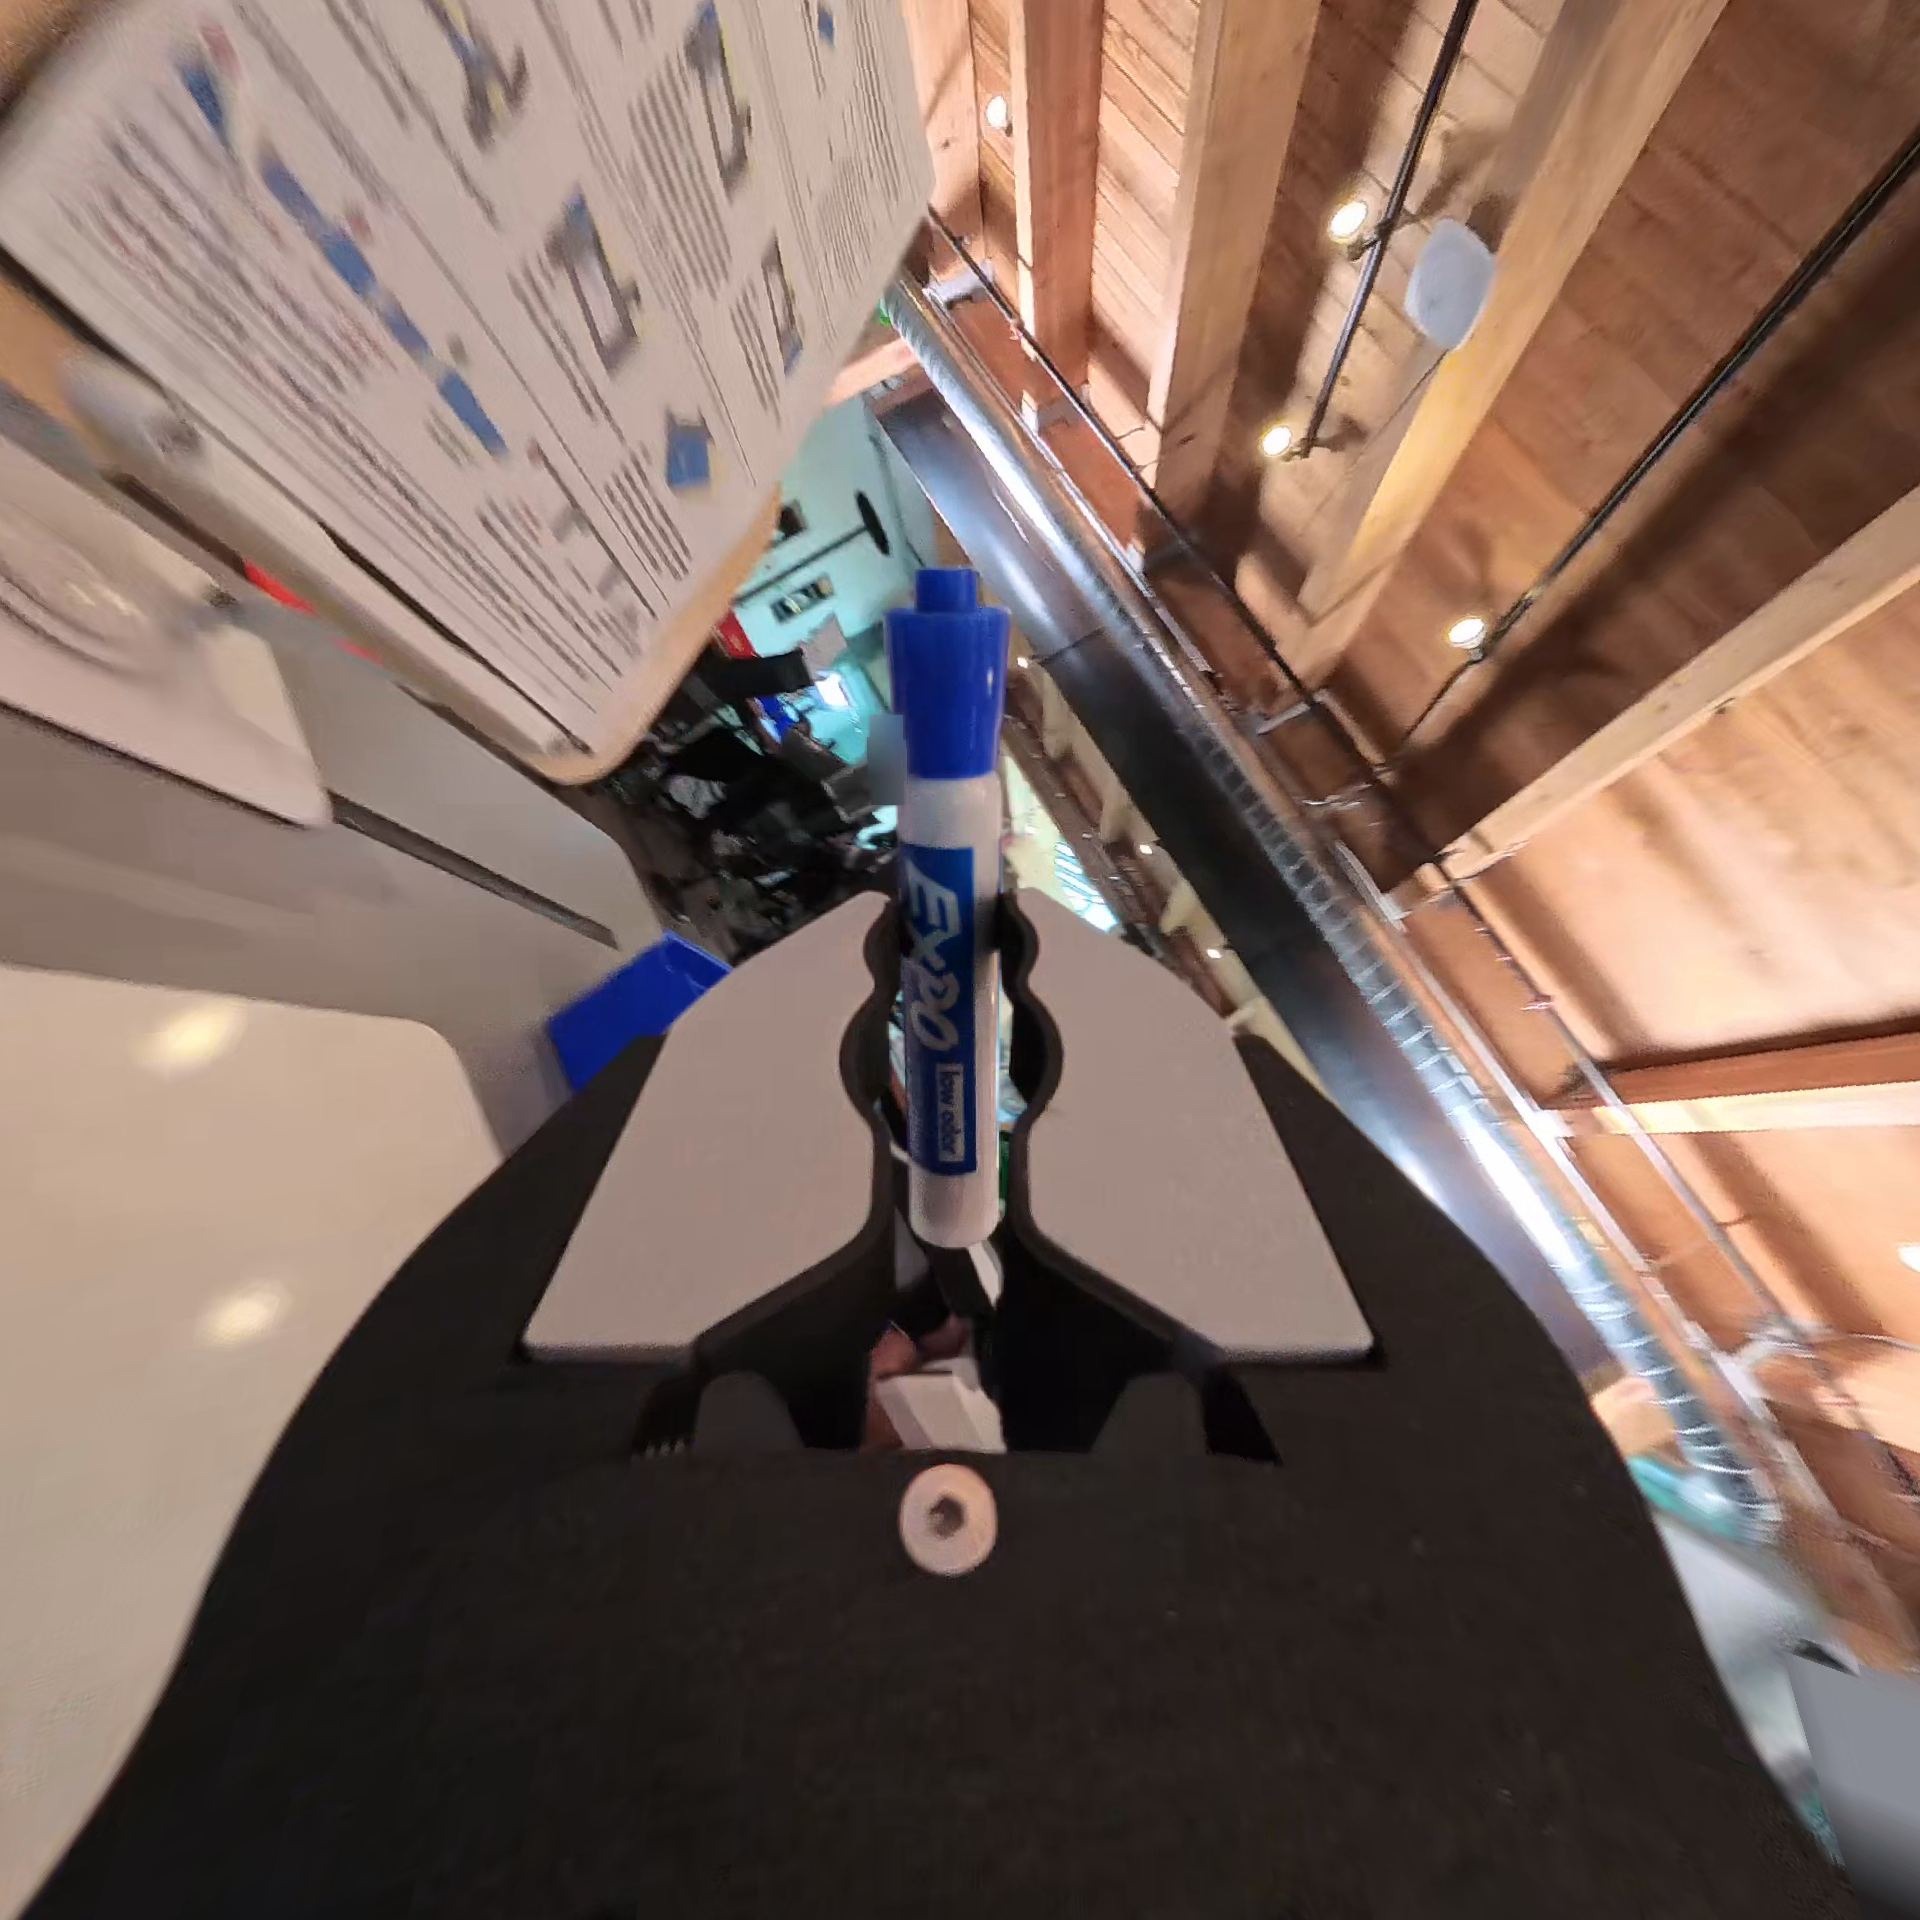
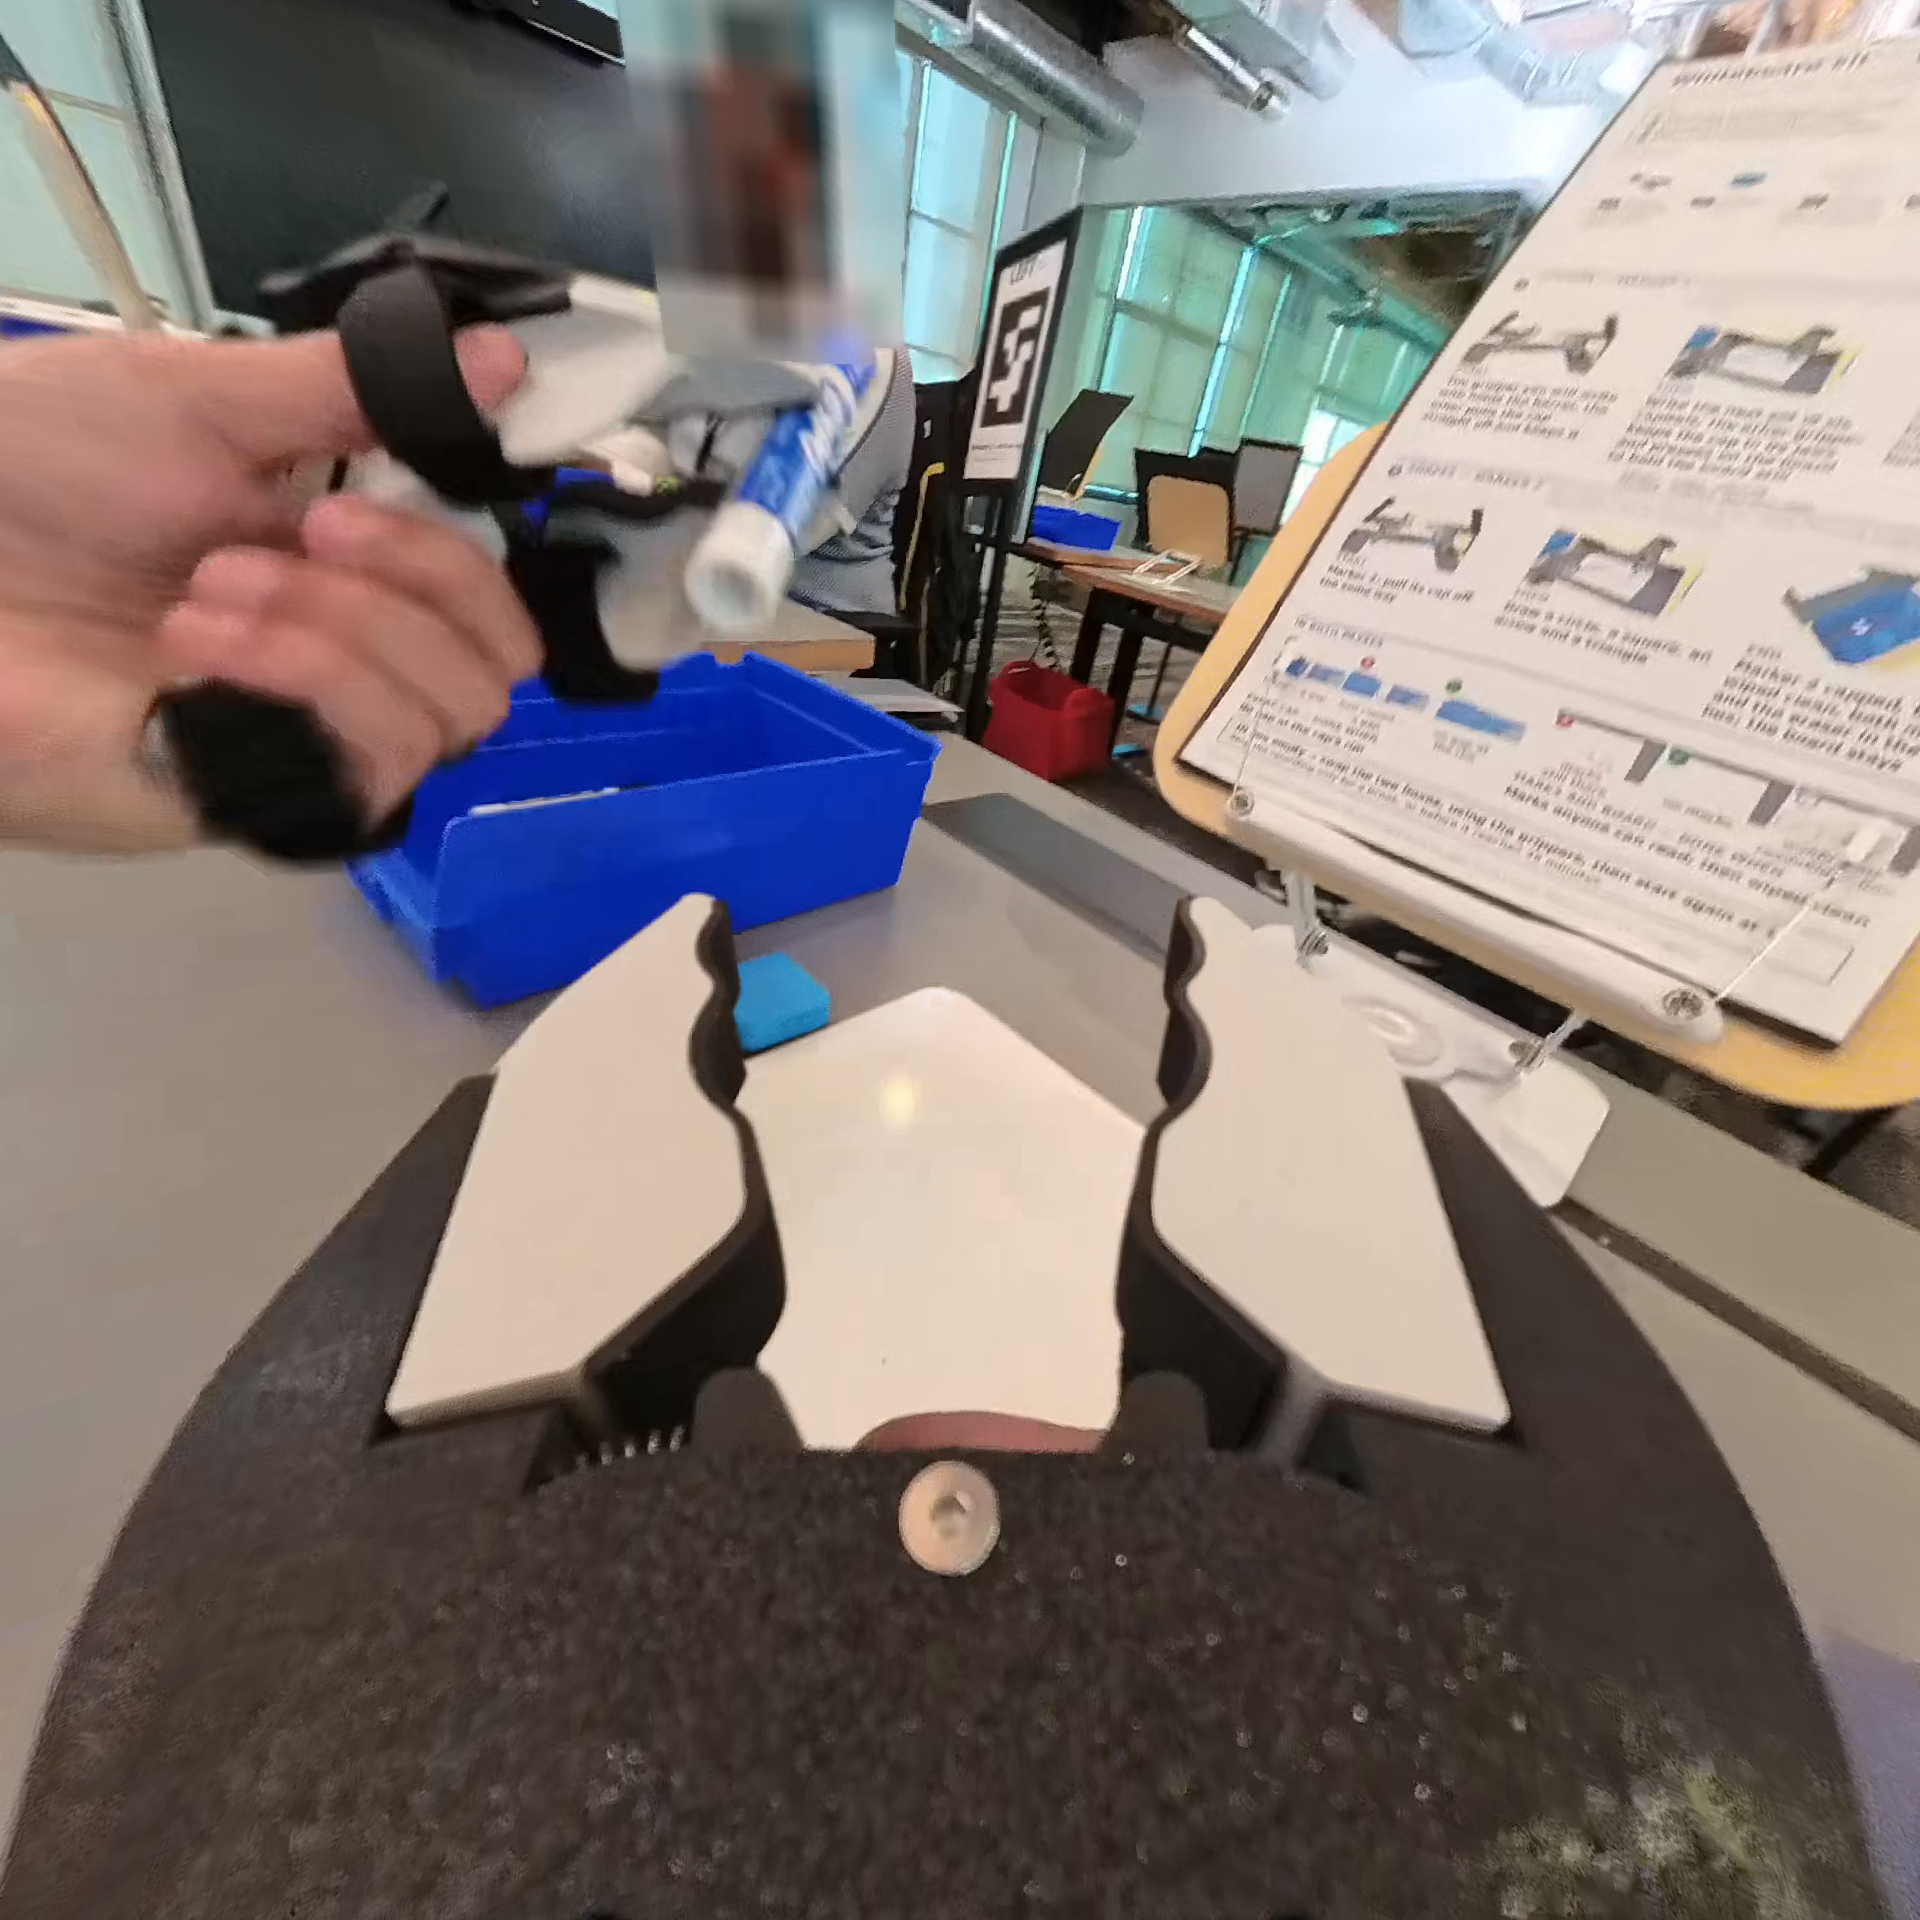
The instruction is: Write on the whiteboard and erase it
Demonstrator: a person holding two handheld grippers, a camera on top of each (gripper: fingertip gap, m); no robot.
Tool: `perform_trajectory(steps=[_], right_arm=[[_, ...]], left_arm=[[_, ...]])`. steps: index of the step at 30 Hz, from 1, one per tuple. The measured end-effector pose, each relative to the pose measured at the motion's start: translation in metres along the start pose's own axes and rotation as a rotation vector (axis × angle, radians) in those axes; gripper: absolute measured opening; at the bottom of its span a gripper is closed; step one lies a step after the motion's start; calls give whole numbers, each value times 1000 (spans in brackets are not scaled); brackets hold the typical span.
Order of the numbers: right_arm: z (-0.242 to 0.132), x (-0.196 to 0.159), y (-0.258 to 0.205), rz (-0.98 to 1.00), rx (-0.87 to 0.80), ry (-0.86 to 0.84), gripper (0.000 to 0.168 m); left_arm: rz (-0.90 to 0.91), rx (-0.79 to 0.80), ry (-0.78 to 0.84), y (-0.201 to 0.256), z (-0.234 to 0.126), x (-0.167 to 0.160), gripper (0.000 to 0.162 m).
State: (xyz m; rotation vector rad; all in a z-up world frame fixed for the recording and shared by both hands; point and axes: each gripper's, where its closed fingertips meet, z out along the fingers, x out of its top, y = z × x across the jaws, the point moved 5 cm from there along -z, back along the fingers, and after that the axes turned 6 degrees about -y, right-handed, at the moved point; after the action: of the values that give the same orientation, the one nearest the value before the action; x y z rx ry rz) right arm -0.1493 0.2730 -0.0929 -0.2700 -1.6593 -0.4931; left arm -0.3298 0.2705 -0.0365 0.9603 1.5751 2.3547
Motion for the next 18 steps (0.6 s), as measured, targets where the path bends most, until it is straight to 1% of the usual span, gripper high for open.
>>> perform_trajectory(steps=[3,5,7,9,12,14,16,18], right_arm=[[10,10,-8,-20,-23,21,72],[9,10,-12,-21,-28,22,68],[7,6,-12,-18,-43,6,65],[1,4,-5,-7,-79,14,63],[-8,5,4,52,-72,52,59],[-10,5,7,57,-55,61,57],[-12,5,8,29,-51,60,48],[-12,4,8,3,-49,58,47]], left_arm=[[-121,-44,-34,-11,25,-42,17],[-205,-73,-43,-17,36,-62,17],[-225,-76,-104,-19,46,-77,17],[-213,-86,-124,-15,51,-85,17],[-169,-42,-164,-17,55,-95,17],[-199,-69,-157,-16,56,-98,17],[-214,-70,-151,-19,56,-100,17],[-253,-90,-161,-19,56,-102,17]])
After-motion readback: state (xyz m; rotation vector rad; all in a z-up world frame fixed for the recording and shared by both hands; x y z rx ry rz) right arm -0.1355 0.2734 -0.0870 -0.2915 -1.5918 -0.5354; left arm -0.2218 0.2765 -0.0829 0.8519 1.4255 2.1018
